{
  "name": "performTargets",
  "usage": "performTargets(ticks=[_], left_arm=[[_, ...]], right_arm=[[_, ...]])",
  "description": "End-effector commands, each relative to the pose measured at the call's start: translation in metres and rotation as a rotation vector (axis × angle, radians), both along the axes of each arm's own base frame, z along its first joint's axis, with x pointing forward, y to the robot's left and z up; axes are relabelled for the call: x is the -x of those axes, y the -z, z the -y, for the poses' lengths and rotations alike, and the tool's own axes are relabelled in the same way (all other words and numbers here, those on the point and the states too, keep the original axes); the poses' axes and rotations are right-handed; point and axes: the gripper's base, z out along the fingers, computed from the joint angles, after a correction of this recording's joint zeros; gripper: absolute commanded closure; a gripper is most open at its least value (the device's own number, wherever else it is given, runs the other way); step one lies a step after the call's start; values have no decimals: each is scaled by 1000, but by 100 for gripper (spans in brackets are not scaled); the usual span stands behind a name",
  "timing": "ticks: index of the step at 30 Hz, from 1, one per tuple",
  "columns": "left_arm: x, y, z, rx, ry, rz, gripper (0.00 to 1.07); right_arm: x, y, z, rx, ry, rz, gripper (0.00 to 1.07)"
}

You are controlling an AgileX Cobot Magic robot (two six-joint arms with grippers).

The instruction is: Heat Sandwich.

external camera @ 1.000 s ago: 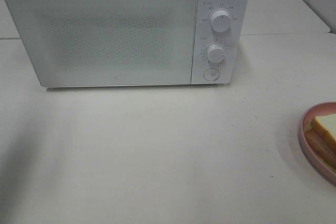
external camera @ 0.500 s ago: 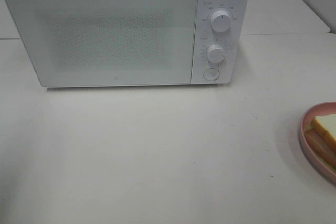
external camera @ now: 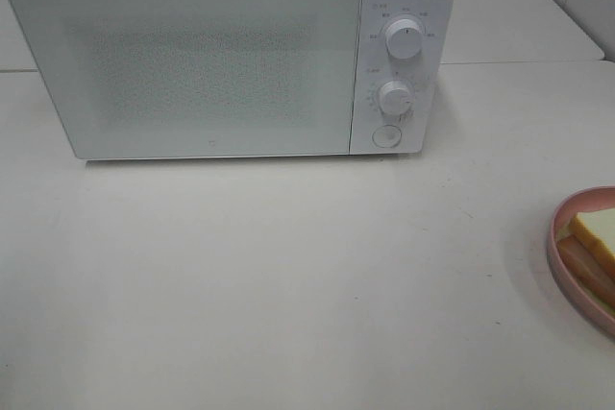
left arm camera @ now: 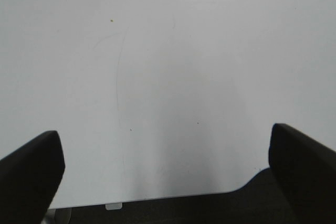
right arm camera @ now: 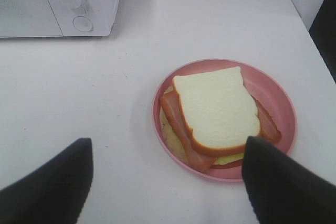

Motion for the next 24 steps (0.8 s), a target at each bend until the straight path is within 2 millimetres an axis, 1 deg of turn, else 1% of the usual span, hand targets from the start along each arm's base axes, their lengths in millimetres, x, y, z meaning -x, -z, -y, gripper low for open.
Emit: performTargets(ticks=[1, 5, 6, 9, 10, 14, 15, 24], left_arm=[[10, -2, 0, 12, -8, 79, 8], [18, -3, 0, 13, -8, 129, 8], [23, -4, 0, 16, -7, 163, 8], [29, -4, 0, 20, -5, 201, 8], [34, -4, 0, 23, -4, 231, 8], [39, -4, 0, 23, -4, 265, 8], [44, -4, 0, 24, -4, 296, 8], [43, -4, 0, 21, -3, 295, 9]], right_arm=[[4, 1, 0, 10, 5, 27, 32], [4, 1, 0, 10, 5, 27, 32], [4, 1, 0, 10, 5, 27, 32], [4, 1, 0, 10, 5, 27, 32], [4, 1, 0, 10, 5, 27, 32], [4, 1, 0, 10, 5, 27, 32], [4, 1, 0, 10, 5, 27, 32], [4, 1, 0, 10, 5, 27, 32]])
